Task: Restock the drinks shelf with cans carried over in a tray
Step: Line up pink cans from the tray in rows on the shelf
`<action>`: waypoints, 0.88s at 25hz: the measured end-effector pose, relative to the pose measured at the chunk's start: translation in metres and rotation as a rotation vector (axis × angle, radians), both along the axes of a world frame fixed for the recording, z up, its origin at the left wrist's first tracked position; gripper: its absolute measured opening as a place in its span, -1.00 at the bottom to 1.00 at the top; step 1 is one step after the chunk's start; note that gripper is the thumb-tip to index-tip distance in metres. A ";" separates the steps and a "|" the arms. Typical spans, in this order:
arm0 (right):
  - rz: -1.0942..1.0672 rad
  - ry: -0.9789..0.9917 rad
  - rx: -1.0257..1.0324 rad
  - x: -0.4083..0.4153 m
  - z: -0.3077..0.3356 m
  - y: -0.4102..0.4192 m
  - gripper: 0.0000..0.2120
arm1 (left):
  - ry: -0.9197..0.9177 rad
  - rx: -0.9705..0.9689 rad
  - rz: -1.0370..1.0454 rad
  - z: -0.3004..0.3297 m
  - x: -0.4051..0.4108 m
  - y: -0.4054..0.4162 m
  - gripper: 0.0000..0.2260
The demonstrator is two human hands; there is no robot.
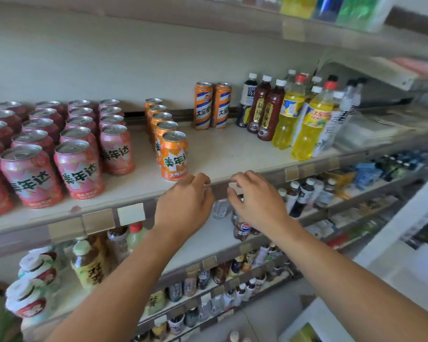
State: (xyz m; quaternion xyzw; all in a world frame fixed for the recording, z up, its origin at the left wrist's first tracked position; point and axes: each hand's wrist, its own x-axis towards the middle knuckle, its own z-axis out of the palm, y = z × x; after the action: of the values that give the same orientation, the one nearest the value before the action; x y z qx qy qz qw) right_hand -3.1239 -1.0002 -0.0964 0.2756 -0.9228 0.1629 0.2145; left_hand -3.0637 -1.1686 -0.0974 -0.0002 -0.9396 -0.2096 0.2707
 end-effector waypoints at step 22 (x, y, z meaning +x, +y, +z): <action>-0.804 -0.325 -0.087 0.069 -0.104 0.422 -0.66 | -0.245 -0.074 -0.797 -0.073 -0.064 0.428 -0.77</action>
State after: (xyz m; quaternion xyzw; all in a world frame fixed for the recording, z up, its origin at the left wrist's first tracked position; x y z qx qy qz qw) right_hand -3.0546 -0.5780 -0.2002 -0.1440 -0.9707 0.1465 0.1244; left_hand -3.1274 -0.7411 -0.1707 -0.3487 -0.8980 -0.2626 0.0546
